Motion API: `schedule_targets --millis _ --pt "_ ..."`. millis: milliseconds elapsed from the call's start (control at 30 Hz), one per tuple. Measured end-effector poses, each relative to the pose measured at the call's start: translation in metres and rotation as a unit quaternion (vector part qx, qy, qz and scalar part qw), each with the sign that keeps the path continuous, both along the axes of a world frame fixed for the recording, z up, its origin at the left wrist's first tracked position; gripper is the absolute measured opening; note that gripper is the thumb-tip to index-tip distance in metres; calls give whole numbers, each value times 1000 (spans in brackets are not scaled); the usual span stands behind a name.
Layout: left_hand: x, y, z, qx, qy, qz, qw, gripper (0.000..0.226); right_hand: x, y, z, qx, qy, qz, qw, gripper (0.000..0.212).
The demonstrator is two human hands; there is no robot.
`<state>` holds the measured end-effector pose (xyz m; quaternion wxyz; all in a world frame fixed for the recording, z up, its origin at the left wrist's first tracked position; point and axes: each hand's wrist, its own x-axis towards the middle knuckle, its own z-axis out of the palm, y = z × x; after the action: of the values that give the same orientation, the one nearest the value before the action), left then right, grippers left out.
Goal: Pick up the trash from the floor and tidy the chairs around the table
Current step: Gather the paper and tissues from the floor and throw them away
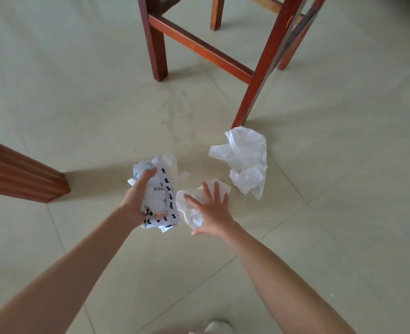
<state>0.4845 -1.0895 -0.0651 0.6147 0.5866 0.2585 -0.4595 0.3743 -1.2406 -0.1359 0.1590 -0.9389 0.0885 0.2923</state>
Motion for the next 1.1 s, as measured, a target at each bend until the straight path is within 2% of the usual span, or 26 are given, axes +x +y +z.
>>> schedule_targets --millis 67,167,200,300,400,433,500,567,633,700,733,767,900,1000,1100 --pt "4 3 -12 7 3 3 1000 40 4 0 -13 16 -17 -9 1000 86" --pt "4 7 -24 4 13 14 1000 43 -1 0 -11 29 -77 19 996 36" --pt "3 6 -26 3 21 18 1000 45 -5 -2 -7 29 -94 34 995 26" --pt "-3 0 -30 -6 37 20 999 47 -8 -15 15 83 -182 -21 980 25" --pt "-4 -14 -31 -24 41 2 999 49 10 -48 34 77 -344 -131 927 42" --pt "-3 -19 -31 -32 40 -5 999 52 19 -64 41 64 -364 -177 912 43" --pt "-2 -26 -33 -41 42 -17 998 58 34 -97 48 33 -339 -259 904 34" --pt "-3 -30 -32 -46 43 -24 998 56 41 -125 45 -52 -265 -274 923 20" --pt "-6 -30 -33 -43 48 -29 998 56 38 -140 31 -82 -126 -238 960 12" --pt "-7 -28 -33 -49 49 -28 997 52 28 -142 14 -38 18 -179 983 20" --pt "-7 -27 -34 -51 45 -25 997 49 22 -142 6 -25 59 -152 986 27" --pt "-6 -26 -36 -49 46 -22 997 47 17 -140 -2 -22 59 -133 989 32" --pt "-4 -24 -44 -27 54 -7 998 45 6 -121 -7 -70 -103 -174 977 46" --pt "-7 -26 -47 -29 63 -7 998 48 7 -112 -8 -61 -100 -197 973 66" --pt "-12 -28 -43 -32 65 -18 997 46 5 -106 -1 -70 -94 -157 981 38"
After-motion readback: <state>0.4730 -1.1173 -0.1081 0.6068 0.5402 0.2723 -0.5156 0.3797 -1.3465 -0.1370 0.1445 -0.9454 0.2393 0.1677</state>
